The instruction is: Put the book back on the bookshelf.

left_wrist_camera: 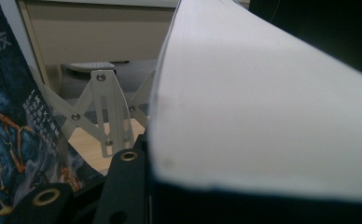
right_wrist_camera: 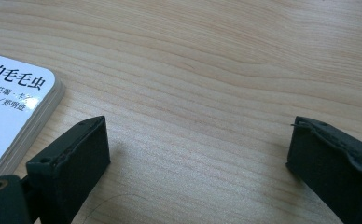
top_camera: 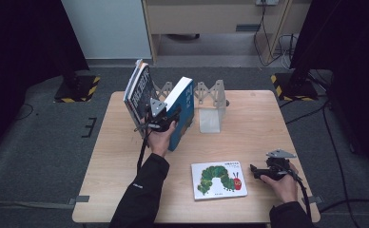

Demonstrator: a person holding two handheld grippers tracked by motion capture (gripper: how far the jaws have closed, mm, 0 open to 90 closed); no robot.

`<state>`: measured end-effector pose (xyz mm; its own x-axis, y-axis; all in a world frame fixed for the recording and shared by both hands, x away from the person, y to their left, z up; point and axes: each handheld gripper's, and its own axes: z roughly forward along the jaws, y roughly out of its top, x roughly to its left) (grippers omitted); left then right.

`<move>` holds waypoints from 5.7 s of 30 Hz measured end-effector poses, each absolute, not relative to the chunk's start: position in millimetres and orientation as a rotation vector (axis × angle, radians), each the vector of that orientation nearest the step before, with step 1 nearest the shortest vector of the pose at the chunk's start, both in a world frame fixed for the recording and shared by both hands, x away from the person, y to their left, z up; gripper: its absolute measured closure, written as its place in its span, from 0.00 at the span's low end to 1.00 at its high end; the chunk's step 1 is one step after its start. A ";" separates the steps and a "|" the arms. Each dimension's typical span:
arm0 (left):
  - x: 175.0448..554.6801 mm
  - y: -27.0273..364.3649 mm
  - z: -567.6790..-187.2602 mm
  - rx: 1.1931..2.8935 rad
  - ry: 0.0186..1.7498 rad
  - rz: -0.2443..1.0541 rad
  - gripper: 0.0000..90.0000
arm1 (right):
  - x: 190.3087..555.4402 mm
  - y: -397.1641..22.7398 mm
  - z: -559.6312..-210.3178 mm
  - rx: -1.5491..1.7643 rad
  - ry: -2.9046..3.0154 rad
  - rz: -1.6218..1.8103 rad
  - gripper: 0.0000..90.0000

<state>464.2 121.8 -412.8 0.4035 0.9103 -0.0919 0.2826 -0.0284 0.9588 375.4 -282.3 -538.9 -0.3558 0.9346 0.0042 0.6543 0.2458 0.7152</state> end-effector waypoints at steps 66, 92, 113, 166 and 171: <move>483.0 80.6 -421.1 1.573 1.220 0.710 0.64 | 376.3 -281.2 -538.9 1.436 2.115 0.893 0.06; 464.8 81.1 -430.6 1.599 1.210 0.729 0.65 | 376.1 -280.9 -538.8 1.432 2.120 0.892 0.06; 471.5 56.0 -432.7 1.619 1.156 0.715 0.60 | 376.1 -280.2 -538.8 1.431 2.125 0.895 0.06; 364.3 122.1 -456.5 1.904 0.978 0.401 0.37 | 379.4 -274.9 -532.5 1.499 2.158 0.806 0.06; 355.6 125.9 -479.4 1.987 1.001 0.366 0.37 | 376.5 -273.1 -527.6 1.490 2.168 0.803 0.13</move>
<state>355.6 125.9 -479.4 0.6356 0.7640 -0.1108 0.5126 -0.3103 0.8006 376.5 -273.1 -527.6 -0.3599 0.9330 0.0038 0.7104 0.2713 0.6494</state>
